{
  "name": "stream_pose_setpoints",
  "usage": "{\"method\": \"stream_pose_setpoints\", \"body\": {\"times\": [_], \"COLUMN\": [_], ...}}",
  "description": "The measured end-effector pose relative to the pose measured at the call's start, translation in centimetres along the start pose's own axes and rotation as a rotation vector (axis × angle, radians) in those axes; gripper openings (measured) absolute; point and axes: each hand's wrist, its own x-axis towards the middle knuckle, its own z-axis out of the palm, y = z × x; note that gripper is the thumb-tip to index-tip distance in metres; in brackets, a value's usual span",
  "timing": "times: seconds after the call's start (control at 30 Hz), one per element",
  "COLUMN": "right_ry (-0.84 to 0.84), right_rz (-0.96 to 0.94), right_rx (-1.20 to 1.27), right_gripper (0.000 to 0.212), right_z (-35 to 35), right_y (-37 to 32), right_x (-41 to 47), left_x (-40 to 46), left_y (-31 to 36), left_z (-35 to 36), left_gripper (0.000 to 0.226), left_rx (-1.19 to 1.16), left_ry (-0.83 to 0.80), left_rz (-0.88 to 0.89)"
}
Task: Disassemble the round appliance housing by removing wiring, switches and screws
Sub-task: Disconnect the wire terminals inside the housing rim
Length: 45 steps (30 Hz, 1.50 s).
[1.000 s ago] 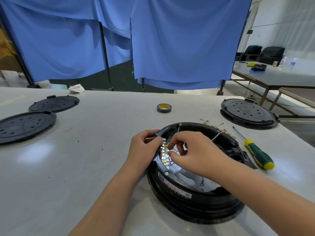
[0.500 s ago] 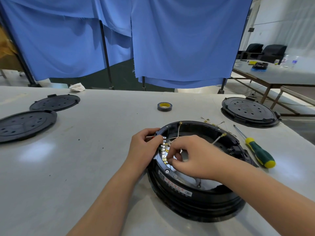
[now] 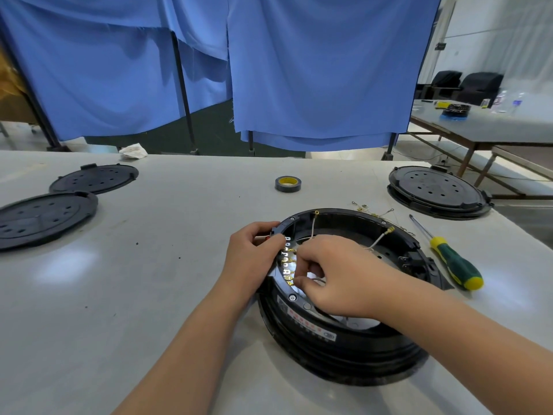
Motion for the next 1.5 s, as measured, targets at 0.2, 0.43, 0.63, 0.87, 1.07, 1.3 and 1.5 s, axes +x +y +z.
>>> {"method": "stream_pose_setpoints", "body": {"times": [0.2, 0.43, 0.63, 0.87, 1.07, 1.3, 1.5], "right_ry": [-0.018, -0.019, -0.040, -0.024, -0.022, -0.043, -0.037], "right_rz": [-0.050, -0.044, -0.016, -0.043, -0.037, -0.026, -0.028], "right_rx": [-0.031, -0.066, -0.035, -0.030, -0.030, -0.033, -0.032], "right_gripper": [0.023, 0.032, 0.030, 0.016, 0.024, 0.023, 0.029], "right_z": [-0.19, -0.01, -0.10, -0.28, -0.06, -0.16, -0.09], "right_y": [0.25, 0.29, 0.17, 0.53, 0.58, 0.67, 0.89], "right_x": [0.34, 0.13, 0.09, 0.37, 0.09, 0.24, 0.24], "left_x": [0.03, -0.03, -0.06, -0.02, -0.08, -0.12, -0.11], "left_y": [-0.17, -0.05, 0.03, -0.12, -0.04, -0.08, -0.07], "left_z": [-0.03, 0.06, 0.10, 0.01, 0.09, 0.17, 0.15], "left_gripper": [0.027, 0.028, 0.029, 0.028, 0.028, 0.026, 0.026], "left_rx": [0.002, 0.008, 0.006, 0.000, 0.001, -0.020, -0.017], "left_ry": [-0.003, 0.014, 0.015, 0.008, 0.018, 0.018, 0.020], "left_rz": [-0.011, 0.003, 0.002, -0.006, -0.005, -0.015, -0.012]}}
